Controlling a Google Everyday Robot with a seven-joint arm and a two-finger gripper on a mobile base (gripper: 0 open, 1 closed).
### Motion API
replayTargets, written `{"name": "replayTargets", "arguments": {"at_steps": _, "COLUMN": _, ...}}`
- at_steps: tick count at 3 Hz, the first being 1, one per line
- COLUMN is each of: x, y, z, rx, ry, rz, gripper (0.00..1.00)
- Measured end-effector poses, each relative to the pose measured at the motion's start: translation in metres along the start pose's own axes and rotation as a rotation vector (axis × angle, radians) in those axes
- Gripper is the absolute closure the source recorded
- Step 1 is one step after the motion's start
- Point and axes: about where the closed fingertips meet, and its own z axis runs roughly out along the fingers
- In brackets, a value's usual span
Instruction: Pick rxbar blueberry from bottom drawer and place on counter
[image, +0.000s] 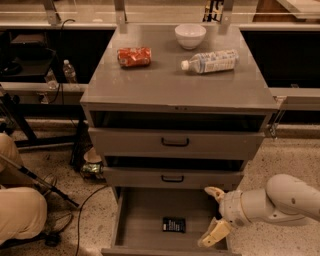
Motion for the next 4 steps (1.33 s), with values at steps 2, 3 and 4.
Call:
{"name": "replayTargets", "arguments": {"at_steps": 2, "x": 0.065, "y": -0.054, "z": 0.06, "rx": 0.023, "ry": -0.062, "rz": -0.103, "gripper": 0.0}}
{"name": "replayTargets", "arguments": {"at_steps": 3, "x": 0.086, "y": -0.058, "z": 0.104, "rx": -0.01, "ry": -0.112, "rz": -0.08, "gripper": 0.0}}
{"name": "replayTargets", "arguments": {"at_steps": 4, "x": 0.087, "y": -0.056, "z": 0.105, "rx": -0.014, "ry": -0.114, "rz": -0.076, "gripper": 0.0}}
